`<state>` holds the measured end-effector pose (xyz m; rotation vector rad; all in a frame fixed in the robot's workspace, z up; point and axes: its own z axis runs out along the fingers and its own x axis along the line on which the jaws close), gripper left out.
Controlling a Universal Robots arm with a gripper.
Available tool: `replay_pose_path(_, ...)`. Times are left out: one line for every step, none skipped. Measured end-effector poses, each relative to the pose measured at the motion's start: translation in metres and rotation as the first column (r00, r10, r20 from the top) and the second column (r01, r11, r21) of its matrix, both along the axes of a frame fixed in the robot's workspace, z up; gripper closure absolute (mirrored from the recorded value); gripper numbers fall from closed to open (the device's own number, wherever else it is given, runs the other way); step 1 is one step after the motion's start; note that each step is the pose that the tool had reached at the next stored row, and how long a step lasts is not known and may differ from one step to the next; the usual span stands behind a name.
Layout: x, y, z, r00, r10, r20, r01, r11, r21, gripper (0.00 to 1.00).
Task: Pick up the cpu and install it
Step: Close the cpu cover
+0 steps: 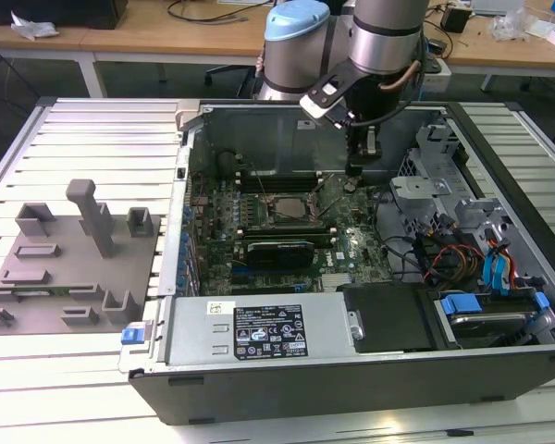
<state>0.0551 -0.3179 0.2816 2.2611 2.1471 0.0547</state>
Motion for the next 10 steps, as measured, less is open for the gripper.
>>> replay_pose_path(0.0004,0.0000,-0.0003,1.0000,0.000,-0.0002,0.000,1.0000,0.0000,0.89)
replay_pose_path(0.0005,0.0000,-0.0003,1.0000,0.000,-0.0003,0.000,1.0000,-0.0002,0.89)
replay_pose_path(0.0005,0.0000,-0.0003,1.0000,0.000,-0.0004,0.000,1.0000,-0.0002,0.89)
replay_pose_path(0.0005,0.0000,-0.0003,1.0000,0.000,-0.0003,0.000,1.0000,-0.0001,0.89)
replay_pose_path(0.0005,0.0000,-0.0004,1.0000,0.000,-0.0003,0.000,1.0000,0.0000,0.89)
replay_pose_path(0.0005,0.0000,-0.0006,1.0000,0.000,-0.0003,0.000,1.0000,0.0002,0.89)
replay_pose_path(0.0006,0.0000,-0.0013,1.0000,0.000,-0.0001,0.000,1.0000,0.0005,0.89)
replay_pose_path(0.0006,0.0000,-0.0019,1.0000,0.000,-0.0003,0.000,1.0000,0.0002,0.89)
replay_pose_path(0.0006,0.0000,-0.0033,1.0000,0.000,-0.0003,0.000,1.0000,0.0000,0.89)
replay_pose_path(0.0006,0.0000,-0.0046,1.0000,0.000,-0.0003,0.000,1.0000,0.0001,0.89)
